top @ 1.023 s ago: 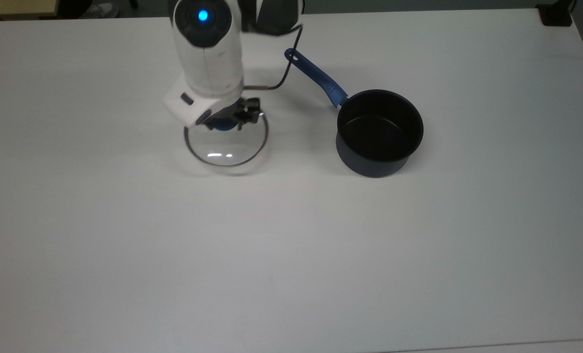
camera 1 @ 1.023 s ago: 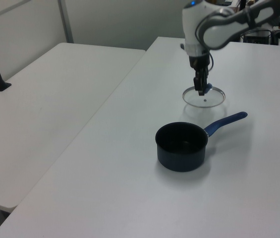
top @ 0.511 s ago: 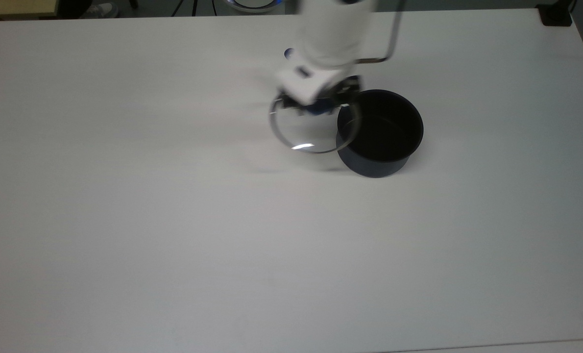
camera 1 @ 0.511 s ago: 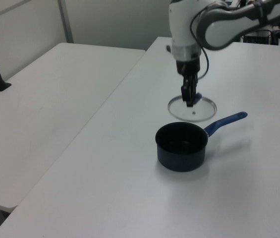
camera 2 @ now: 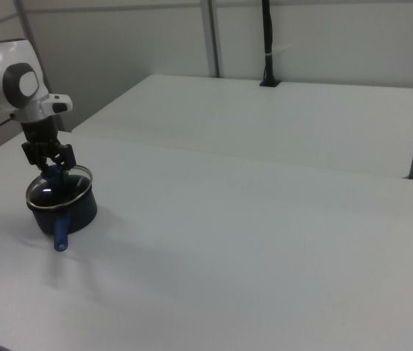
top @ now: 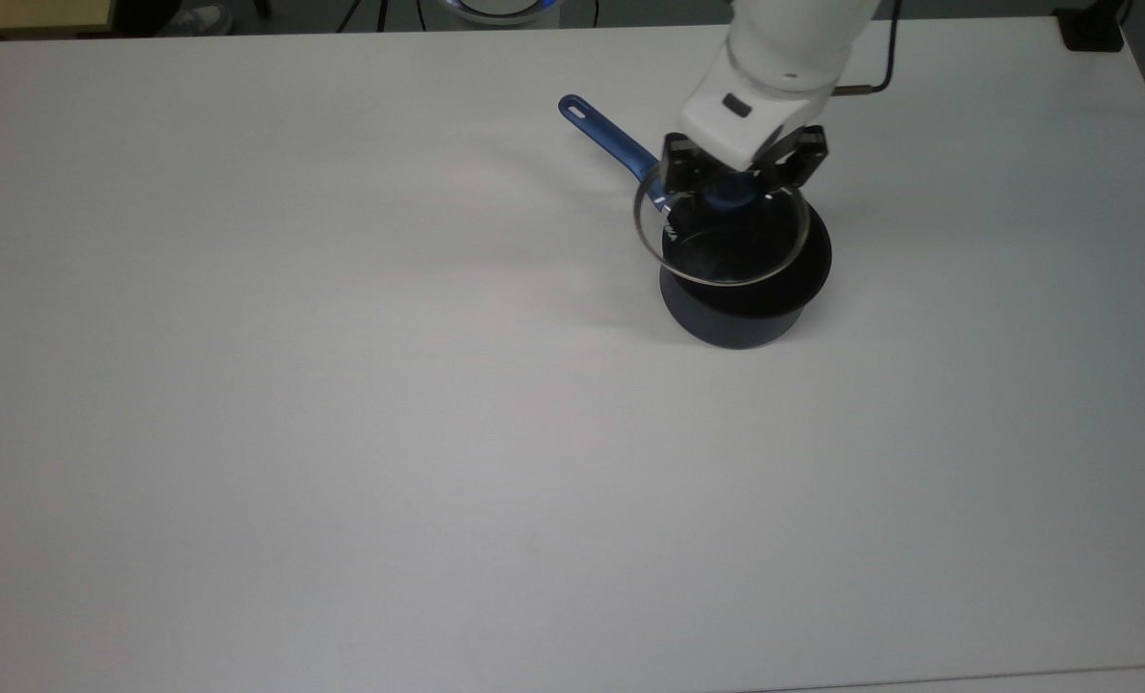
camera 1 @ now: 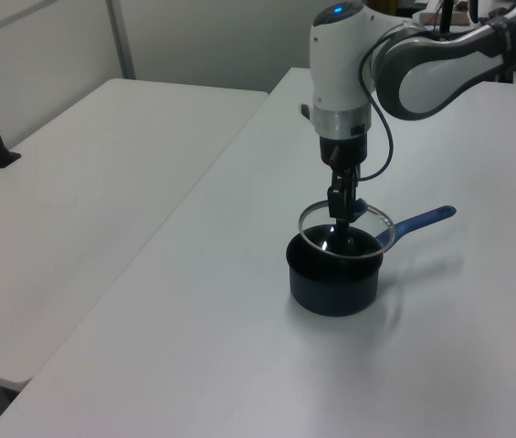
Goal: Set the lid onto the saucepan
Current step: 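Carry the lid over the black saucepan and lower it onto the rim, then open the gripper to release the knob and raise it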
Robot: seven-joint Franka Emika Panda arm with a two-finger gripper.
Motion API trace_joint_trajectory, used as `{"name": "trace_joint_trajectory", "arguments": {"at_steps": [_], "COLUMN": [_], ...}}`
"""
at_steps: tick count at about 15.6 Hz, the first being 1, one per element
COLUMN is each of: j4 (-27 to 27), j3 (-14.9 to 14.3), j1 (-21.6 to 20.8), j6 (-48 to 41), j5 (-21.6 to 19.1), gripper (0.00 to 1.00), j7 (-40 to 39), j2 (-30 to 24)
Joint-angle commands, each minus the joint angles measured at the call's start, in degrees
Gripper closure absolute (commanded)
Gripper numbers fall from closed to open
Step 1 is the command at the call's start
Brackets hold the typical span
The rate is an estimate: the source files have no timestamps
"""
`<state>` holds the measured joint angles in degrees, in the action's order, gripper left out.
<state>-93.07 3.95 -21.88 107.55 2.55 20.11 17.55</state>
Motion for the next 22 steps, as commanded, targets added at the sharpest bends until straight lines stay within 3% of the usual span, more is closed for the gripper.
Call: {"name": "trace_joint_trajectory", "arguments": {"at_steps": [1,12,16,21,22], "j4": [1.8,3.6,4.2,4.2,4.2], "j3": [-1.0,-1.0,-1.0,-1.0,-1.0], "j1": [-2.5,-3.2,-3.3,-3.3,-3.3], "j6": [2.0,4.4,4.4,3.5,3.5], "j5": [0.3,0.0,0.4,0.4,0.4], "gripper": [0.5,0.47,0.35,0.34,0.19], "j7": [2.4,3.1,4.5,4.3,4.4], "j2": [1.9,4.2,5.1,4.7,4.5]}}
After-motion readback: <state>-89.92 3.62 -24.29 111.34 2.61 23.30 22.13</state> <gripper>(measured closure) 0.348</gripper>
